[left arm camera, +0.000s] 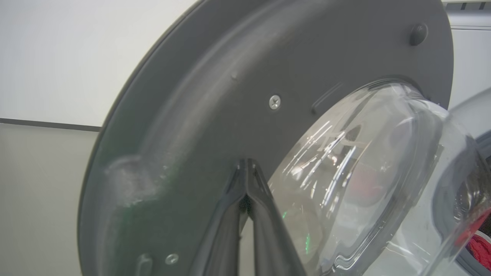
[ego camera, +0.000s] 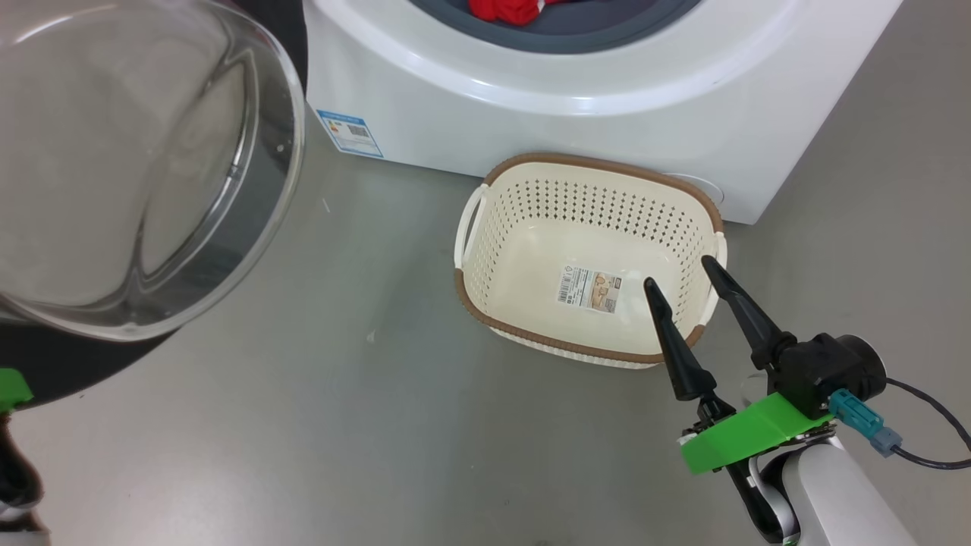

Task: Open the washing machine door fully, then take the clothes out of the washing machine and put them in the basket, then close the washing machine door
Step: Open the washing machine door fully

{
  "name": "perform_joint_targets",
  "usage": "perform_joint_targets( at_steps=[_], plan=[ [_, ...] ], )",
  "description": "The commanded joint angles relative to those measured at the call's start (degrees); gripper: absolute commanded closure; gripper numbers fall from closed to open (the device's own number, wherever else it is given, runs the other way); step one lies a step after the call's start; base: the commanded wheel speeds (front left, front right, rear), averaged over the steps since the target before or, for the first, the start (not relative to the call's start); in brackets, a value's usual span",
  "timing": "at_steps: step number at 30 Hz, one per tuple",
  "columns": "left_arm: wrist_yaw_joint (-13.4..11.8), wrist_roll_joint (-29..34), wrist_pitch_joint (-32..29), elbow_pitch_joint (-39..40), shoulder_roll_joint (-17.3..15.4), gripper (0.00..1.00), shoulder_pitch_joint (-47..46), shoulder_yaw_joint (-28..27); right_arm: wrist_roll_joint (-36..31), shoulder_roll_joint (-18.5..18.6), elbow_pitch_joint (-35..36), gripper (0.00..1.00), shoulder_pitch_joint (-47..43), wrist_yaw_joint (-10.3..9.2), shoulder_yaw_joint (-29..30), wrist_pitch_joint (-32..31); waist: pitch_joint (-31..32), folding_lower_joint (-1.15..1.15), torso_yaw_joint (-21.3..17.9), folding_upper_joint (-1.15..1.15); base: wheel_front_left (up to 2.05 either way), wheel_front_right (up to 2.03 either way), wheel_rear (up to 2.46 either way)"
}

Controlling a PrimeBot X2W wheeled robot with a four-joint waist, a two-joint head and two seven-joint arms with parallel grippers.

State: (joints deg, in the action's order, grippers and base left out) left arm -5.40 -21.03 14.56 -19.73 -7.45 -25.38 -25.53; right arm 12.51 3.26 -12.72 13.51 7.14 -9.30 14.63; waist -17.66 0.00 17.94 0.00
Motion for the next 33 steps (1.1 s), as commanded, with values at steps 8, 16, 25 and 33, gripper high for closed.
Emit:
perform_joint_targets(
  at_steps=[8, 16, 25, 33],
  plan=[
    [2.38, 4.01, 0.43, -1.64, -1.57, 1.00, -4.21, -7.70, -1.07, -0.38, 1.54, 0.00, 2.06, 0.35, -1.03, 0.37, -1.36, 0.00, -0.53, 0.00, 0.00, 0.00, 0.00],
    [4.33, 8.19, 0.43, 2.46, 0.56, 1.00, -2.94, -8.80, -0.20, -0.38, 1.02, 0.00, 2.31, 0.35, -1.17, 0.37, 0.05, 0.00, -1.71, 0.00, 0.00, 0.00, 0.00],
    [4.60, 11.42, 0.43, 19.34, 4.14, 0.00, 2.46, -4.80, 1.75, -0.38, 0.88, 0.00, 1.75, 0.35, -0.72, 0.37, 2.02, 0.00, -3.93, 0.00, 0.00, 0.00, 0.00],
    [2.95, 10.70, -0.89, 27.62, 4.55, 0.00, 6.93, 6.08, 3.58, -0.38, 1.16, 0.00, 1.89, 0.35, 0.09, 0.37, 3.70, 0.00, -6.54, 0.00, 0.00, 0.00, 0.00]
  ],
)
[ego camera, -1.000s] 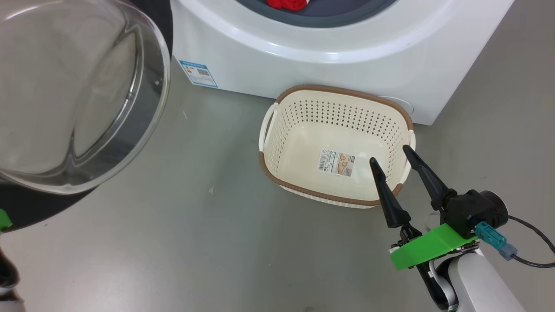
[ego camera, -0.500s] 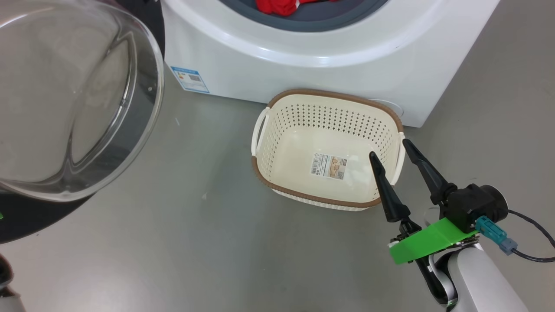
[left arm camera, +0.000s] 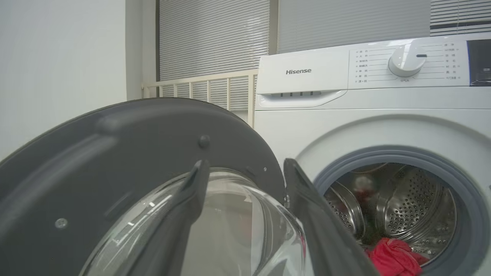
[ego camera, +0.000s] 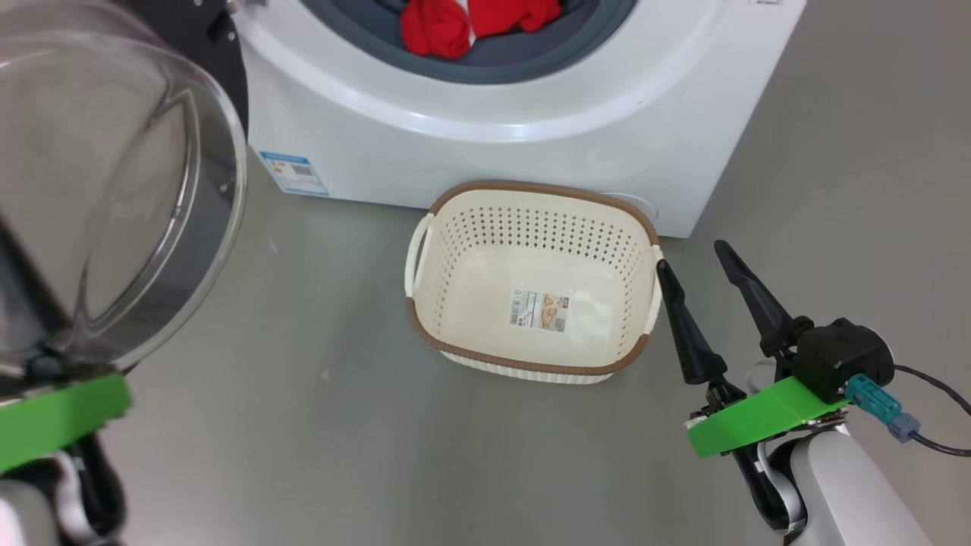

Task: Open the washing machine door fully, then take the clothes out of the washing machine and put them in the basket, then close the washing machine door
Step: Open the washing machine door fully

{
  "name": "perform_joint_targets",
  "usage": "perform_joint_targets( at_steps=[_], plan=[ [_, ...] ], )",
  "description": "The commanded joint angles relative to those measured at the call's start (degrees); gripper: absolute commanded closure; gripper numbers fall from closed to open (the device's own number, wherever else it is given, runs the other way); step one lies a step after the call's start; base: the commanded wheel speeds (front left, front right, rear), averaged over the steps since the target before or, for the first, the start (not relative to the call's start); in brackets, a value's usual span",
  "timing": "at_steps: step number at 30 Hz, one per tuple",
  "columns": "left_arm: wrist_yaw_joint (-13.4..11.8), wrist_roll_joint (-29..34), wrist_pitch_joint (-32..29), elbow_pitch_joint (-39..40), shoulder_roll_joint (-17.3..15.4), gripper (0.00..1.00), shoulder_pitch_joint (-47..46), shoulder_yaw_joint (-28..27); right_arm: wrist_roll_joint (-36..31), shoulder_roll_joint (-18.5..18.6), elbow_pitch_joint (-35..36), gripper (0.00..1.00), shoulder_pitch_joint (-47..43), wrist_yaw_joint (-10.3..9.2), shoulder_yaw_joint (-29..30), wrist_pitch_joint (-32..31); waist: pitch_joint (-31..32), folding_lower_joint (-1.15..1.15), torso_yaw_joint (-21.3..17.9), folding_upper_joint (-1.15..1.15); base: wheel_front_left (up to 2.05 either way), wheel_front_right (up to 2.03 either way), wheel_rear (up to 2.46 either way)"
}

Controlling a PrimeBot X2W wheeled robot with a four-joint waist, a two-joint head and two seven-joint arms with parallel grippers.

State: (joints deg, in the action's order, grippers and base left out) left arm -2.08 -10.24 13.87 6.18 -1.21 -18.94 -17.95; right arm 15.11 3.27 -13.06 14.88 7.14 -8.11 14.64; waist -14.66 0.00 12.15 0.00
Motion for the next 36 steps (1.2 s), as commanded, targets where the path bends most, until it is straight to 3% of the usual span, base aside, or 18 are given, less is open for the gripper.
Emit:
perform_joint_targets(
  at_steps=[1, 8, 16, 25, 31, 36],
  plan=[
    [-0.60, -0.25, -0.71, 2.29, -1.69, 0.00, 0.84, 0.00, 1.18, -0.39, 1.52, 0.00, 0.46, 0.35, -0.97, 0.36, 0.99, 0.00, -1.10, 0.00, 0.00, 0.00, 0.00],
    [-1.00, -2.89, -3.21, 3.82, -1.68, 0.00, 3.14, 8.04, 1.85, -0.39, 1.69, 0.00, 0.03, 0.35, 0.04, 0.36, 2.86, 0.00, -4.22, 0.00, 0.00, 0.00, 0.00],
    [1.55, -6.49, -4.82, 3.71, -1.67, 0.00, 6.24, 12.84, 0.95, -0.39, 2.10, 0.00, -0.57, 0.35, 1.53, 0.36, 4.37, 0.00, -7.86, 0.00, 0.00, 0.00, 0.00],
    [3.69, -8.41, -4.15, 1.40, -1.67, 0.00, 9.09, 15.89, -0.62, -0.39, 2.72, 0.00, -1.71, 0.35, 3.81, 0.36, 5.92, 0.00, -10.79, 0.00, 0.00, 0.00, 0.00],
    [3.80, -8.75, -2.78, -1.61, -1.95, 0.00, 12.10, 15.70, -1.95, -0.39, 4.00, 0.00, -4.24, 0.35, 4.90, 0.36, 8.49, 0.00, -12.74, 0.00, 0.00, 0.00, 0.00],
    [5.36, -8.92, -1.78, -4.38, -3.62, 0.00, 15.22, 15.55, -3.12, -0.39, 5.92, 0.00, -6.81, 0.35, 5.49, 0.36, 10.60, 0.00, -14.24, 0.00, 0.00, 0.00, 0.00]
  ],
)
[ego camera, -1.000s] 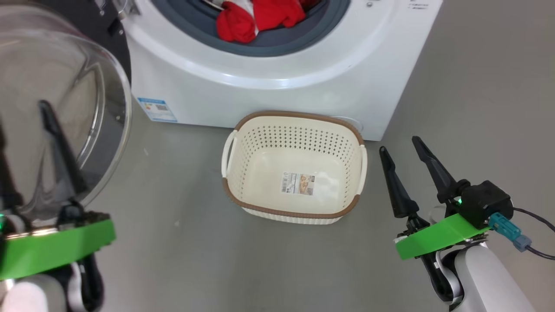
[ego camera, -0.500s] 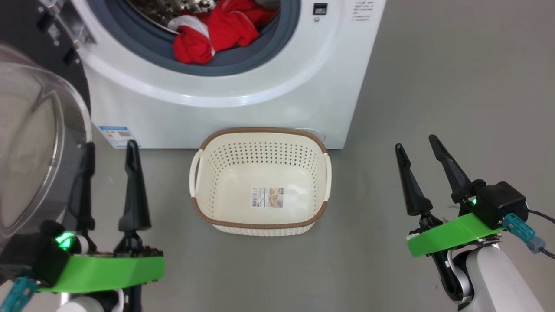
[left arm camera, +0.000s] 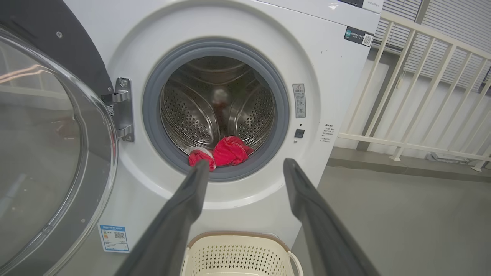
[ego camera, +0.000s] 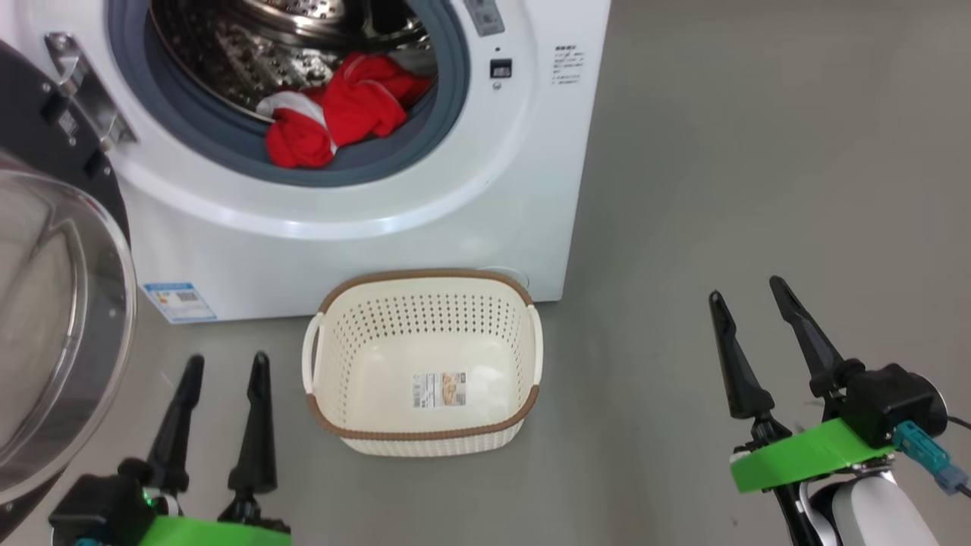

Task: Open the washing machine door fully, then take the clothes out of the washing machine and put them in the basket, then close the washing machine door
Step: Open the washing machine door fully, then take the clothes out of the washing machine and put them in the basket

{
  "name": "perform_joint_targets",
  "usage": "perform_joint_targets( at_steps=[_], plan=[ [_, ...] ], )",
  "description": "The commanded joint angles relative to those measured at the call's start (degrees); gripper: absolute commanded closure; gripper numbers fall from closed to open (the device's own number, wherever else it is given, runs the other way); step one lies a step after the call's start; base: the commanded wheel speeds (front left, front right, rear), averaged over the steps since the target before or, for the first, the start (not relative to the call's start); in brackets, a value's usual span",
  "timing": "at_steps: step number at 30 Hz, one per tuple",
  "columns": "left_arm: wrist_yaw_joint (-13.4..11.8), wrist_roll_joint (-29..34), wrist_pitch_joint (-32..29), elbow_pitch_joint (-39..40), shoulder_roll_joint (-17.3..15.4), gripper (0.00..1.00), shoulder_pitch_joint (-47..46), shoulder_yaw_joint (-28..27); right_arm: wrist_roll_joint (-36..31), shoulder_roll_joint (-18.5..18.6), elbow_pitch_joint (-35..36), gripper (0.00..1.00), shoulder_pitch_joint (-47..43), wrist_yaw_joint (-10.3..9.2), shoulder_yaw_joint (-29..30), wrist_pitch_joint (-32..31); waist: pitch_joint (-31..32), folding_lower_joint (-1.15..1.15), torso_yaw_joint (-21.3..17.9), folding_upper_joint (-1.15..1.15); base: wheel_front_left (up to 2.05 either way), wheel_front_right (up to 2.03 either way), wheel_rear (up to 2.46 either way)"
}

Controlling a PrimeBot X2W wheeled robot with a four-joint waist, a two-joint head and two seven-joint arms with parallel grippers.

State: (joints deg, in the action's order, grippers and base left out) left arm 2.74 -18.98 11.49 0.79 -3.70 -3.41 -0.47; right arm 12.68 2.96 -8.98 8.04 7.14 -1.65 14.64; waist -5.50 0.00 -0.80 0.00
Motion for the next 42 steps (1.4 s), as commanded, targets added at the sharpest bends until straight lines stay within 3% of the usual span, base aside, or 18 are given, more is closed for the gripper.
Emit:
perform_joint_targets(
  at_steps=[1, 9, 24, 42],
  plan=[
    [0.91, -0.25, 0.88, 0.36, -1.57, 0.00, 0.15, -1.98, -0.87, -0.08, 2.24, 0.00, -0.49, 0.35, -0.84, 0.36, 1.84, 0.00, -1.49, 0.00, 0.00, 0.00, 0.00],
    [2.14, 0.45, 2.35, -1.33, -2.18, 0.00, 4.77, -0.32, -1.82, -0.08, 3.40, 0.00, -5.00, 0.35, 0.06, 0.36, 5.29, 0.00, -2.51, 0.00, 0.00, 0.00, 0.00],
    [1.68, 1.70, 3.06, -2.85, -3.07, 0.00, 6.64, -0.11, -3.30, -0.08, 5.01, 0.00, -8.80, 0.35, 2.60, 0.36, 6.70, 0.00, -2.21, 0.00, 0.00, 0.00, 0.00],
    [0.09, -0.24, 1.52, -2.59, -2.81, 0.00, 6.34, -0.25, -2.64, -0.08, 4.46, 0.00, -8.85, 0.35, 1.19, 0.36, 6.28, 0.00, -1.98, 0.00, 0.42, -0.43, 0.01]
  ],
)
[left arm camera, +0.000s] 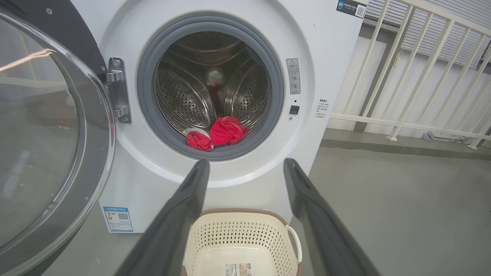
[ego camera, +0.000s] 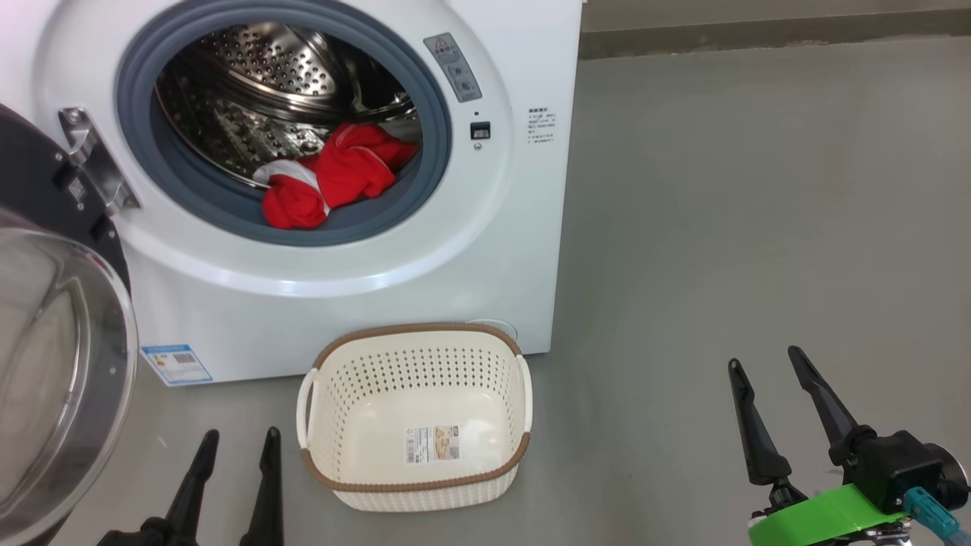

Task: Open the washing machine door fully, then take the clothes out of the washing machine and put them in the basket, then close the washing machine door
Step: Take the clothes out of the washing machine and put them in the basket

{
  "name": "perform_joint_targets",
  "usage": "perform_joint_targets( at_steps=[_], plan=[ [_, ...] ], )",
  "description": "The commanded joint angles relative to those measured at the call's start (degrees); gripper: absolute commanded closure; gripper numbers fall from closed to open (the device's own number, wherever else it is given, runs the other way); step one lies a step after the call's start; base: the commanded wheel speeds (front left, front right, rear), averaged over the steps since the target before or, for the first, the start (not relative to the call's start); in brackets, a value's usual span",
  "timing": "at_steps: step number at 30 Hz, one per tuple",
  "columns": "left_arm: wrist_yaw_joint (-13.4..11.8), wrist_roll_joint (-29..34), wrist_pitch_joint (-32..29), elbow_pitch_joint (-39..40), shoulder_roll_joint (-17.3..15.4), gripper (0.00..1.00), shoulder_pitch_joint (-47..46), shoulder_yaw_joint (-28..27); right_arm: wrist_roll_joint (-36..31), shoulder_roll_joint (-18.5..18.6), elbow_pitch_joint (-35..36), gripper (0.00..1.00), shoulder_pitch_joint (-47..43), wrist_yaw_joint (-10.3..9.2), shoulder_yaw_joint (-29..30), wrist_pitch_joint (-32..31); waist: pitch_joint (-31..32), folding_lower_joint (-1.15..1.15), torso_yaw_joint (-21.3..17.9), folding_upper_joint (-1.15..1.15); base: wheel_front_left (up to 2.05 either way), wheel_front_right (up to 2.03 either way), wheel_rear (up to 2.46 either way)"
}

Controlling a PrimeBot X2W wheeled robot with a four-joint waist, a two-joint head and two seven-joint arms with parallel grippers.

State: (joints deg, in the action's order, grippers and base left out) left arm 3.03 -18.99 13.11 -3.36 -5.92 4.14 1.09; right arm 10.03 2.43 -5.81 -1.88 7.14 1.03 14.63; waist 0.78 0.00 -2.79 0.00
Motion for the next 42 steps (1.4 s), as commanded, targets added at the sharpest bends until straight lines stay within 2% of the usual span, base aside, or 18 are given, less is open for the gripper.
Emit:
perform_joint_targets(
  at_steps=[1, 9, 13, 17, 42],
  plan=[
    [-0.21, -0.24, -0.11, 1.60, -0.66, 0.00, -1.25, -1.79, 0.04, 0.44, 1.27, 0.00, 1.16, 0.35, -1.56, 0.37, -0.01, 0.00, 0.04, 0.00, 1.51, -1.51, 0.00],
    [-1.21, 0.22, 0.64, 3.03, -0.82, 0.00, -1.89, -2.25, 0.36, 0.44, 1.26, 0.00, 1.35, 0.35, -1.71, 0.37, -0.33, 0.00, 0.41, 0.00, 1.93, -1.93, 0.00],
    [-0.79, 0.08, 0.92, 3.40, -0.79, 0.00, -1.84, -1.84, 0.57, 0.44, 1.01, 0.00, 1.48, 0.35, -1.78, 0.37, -0.54, 0.00, 0.48, 0.00, 1.47, -1.47, 0.00],
    [-1.67, 0.61, 0.99, 3.42, -0.74, 0.00, -1.81, -1.77, 0.65, 0.44, 0.94, 0.00, 1.70, 0.35, -1.88, 0.37, -0.76, 0.00, 0.50, 0.00, 0.93, -0.93, 0.00],
    [-2.58, 0.38, 0.97, 3.14, -0.99, 0.00, -2.55, -0.39, 2.32, 0.44, -0.07, 0.00, 2.27, 0.35, -2.70, 0.37, -1.04, 0.00, 1.23, 0.00, 0.06, -0.06, 0.00]
  ],
)
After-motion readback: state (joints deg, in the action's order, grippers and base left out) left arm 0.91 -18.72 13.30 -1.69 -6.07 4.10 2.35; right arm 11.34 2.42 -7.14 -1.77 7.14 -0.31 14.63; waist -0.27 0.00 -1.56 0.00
